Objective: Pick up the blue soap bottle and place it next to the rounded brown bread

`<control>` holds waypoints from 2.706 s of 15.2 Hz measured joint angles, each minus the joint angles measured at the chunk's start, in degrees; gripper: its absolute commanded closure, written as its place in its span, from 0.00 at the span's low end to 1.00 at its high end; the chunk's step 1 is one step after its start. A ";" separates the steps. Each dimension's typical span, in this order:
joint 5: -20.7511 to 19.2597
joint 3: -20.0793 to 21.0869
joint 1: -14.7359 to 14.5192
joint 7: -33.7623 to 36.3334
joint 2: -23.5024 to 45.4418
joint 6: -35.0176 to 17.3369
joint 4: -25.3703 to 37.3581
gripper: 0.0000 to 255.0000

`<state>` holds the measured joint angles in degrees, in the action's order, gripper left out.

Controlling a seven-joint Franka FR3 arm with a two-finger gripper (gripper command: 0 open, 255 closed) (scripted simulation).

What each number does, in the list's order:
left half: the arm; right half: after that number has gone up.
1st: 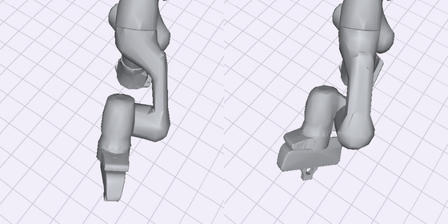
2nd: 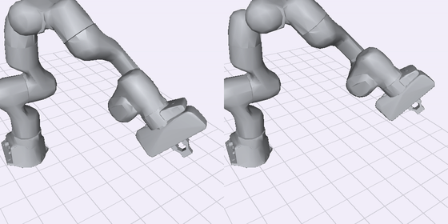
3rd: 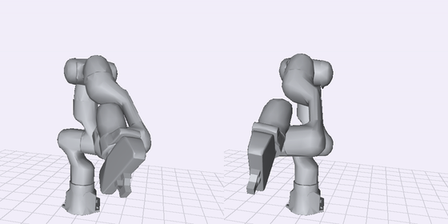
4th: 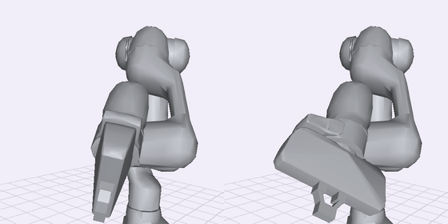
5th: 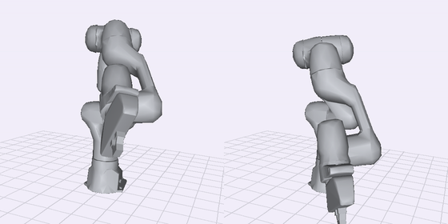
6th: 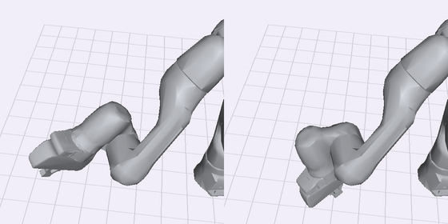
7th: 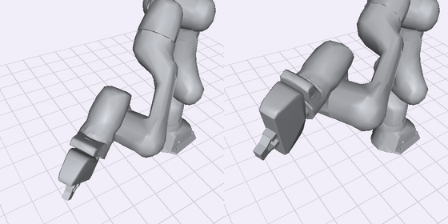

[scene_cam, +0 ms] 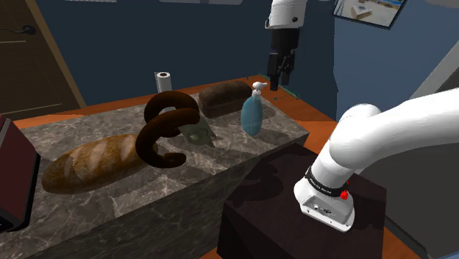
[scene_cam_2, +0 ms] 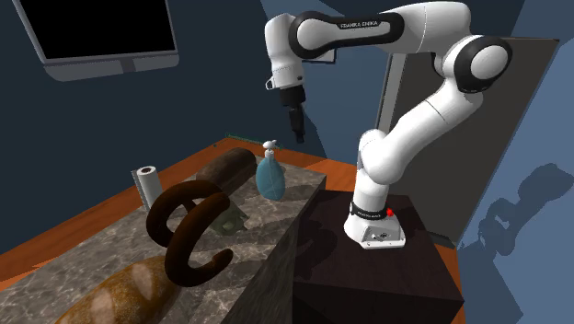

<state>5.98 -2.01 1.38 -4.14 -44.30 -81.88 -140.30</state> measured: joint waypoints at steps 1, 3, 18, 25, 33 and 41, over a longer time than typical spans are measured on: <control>0.00 0.00 0.00 0.00 0.00 0.00 0.00 0.00; -0.59 -0.41 0.83 -0.12 -1.66 -3.97 -3.22 0.00; -3.94 -7.52 10.02 -2.21 -2.58 -62.16 -31.20 0.00; -2.82 -9.86 8.32 -3.87 6.71 -75.18 -32.36 0.00; -2.38 -10.23 7.52 -4.06 8.82 -77.64 -32.57 1.00; -2.39 -10.25 7.55 -4.08 8.79 -77.69 -32.56 1.00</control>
<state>3.58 -12.26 8.93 -8.22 -35.52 -159.57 -172.86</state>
